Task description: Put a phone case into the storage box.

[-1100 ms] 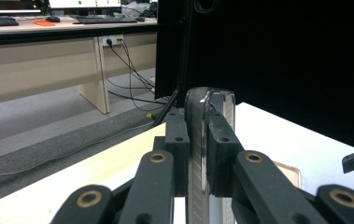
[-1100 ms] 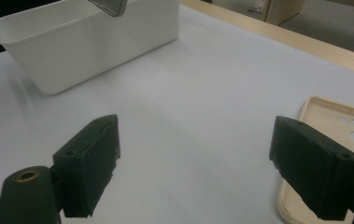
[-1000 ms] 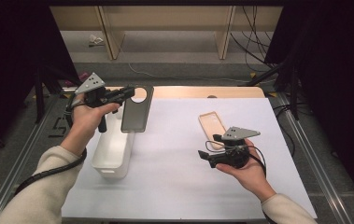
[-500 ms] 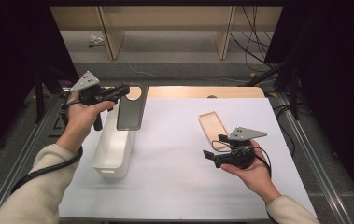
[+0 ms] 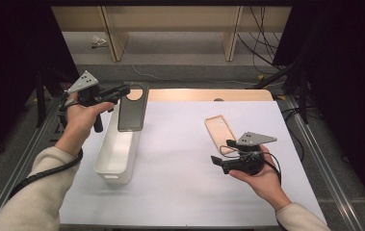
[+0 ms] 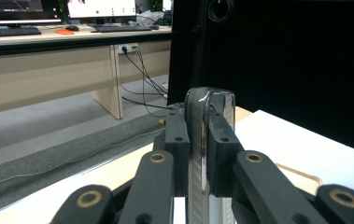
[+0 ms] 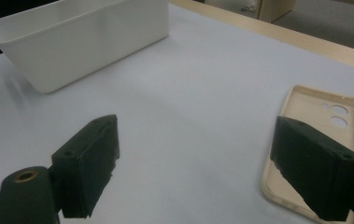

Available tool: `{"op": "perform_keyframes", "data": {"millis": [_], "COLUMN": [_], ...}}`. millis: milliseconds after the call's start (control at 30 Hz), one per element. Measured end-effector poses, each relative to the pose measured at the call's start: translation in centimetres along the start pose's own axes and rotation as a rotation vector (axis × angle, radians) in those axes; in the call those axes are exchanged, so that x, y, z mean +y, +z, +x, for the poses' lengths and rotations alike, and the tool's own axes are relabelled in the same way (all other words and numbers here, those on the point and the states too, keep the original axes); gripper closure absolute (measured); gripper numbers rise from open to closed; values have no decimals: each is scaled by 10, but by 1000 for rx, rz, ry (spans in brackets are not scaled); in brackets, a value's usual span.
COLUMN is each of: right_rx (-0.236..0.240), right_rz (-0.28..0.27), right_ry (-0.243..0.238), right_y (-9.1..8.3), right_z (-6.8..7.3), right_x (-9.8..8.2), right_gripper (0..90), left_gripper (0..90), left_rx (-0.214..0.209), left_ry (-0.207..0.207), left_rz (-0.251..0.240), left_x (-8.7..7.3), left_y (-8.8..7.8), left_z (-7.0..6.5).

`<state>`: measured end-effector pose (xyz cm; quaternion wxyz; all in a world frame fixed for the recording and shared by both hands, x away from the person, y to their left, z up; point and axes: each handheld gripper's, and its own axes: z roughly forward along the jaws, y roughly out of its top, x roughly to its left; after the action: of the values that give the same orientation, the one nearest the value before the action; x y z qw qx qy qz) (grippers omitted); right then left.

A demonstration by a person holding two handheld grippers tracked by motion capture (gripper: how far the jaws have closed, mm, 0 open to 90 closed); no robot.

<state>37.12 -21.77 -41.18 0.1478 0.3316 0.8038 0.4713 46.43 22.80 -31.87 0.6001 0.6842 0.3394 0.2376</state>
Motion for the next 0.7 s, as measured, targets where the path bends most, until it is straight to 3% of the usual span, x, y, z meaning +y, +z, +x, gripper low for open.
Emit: {"op": "perform_keyframes", "data": {"millis": [700], "right_rx": [-20], "right_rz": [-12], "right_ry": [21], "right_y": [-9], "right_z": [-6], "right_x": [-4], "right_gripper": [164], "left_gripper": [811], "left_rx": [34], "left_ry": [5], "left_rz": [-3], "left_x": [0], "left_y": [-4], "left_z": [14]}}
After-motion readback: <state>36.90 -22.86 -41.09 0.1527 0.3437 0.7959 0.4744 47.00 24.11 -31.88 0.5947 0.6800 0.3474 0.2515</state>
